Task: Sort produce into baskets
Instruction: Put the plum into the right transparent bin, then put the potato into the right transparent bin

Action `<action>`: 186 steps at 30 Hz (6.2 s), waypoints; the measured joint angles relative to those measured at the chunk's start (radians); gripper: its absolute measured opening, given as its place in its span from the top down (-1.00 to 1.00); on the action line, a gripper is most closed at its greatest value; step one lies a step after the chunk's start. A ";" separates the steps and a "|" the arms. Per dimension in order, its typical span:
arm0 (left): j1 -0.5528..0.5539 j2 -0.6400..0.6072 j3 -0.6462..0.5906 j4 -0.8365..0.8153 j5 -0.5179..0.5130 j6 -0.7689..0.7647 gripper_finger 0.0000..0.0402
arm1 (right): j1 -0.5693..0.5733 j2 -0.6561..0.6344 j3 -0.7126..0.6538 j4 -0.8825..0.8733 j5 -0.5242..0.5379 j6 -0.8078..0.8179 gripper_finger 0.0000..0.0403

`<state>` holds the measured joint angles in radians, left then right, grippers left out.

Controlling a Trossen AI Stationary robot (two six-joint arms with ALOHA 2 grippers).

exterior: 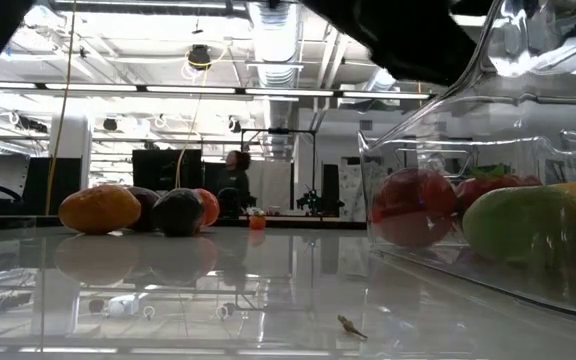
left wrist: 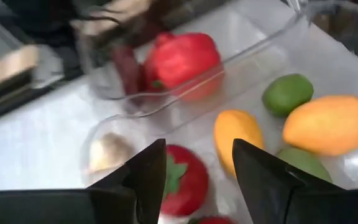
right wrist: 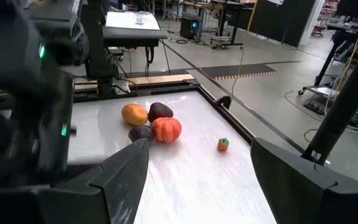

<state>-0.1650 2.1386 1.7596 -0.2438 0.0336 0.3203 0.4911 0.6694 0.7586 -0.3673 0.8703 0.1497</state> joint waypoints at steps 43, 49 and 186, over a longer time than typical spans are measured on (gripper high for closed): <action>0.089 -0.761 -1.182 0.135 -0.613 -0.516 -0.57 | -0.062 0.071 0.000 0.055 -0.010 -0.018 -0.54; 0.122 -0.761 -1.285 0.271 -0.551 -0.498 -0.57 | -0.062 0.071 0.000 0.055 -0.010 -0.017 -0.54; 0.064 -0.923 -1.171 -0.265 -0.507 -0.806 -0.47 | 0.061 0.021 0.000 0.039 0.153 -0.034 -0.54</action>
<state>-0.1006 1.2156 0.5884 -0.5083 -0.4736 -0.4855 0.5524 0.6904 0.7589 -0.3283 1.0230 0.1162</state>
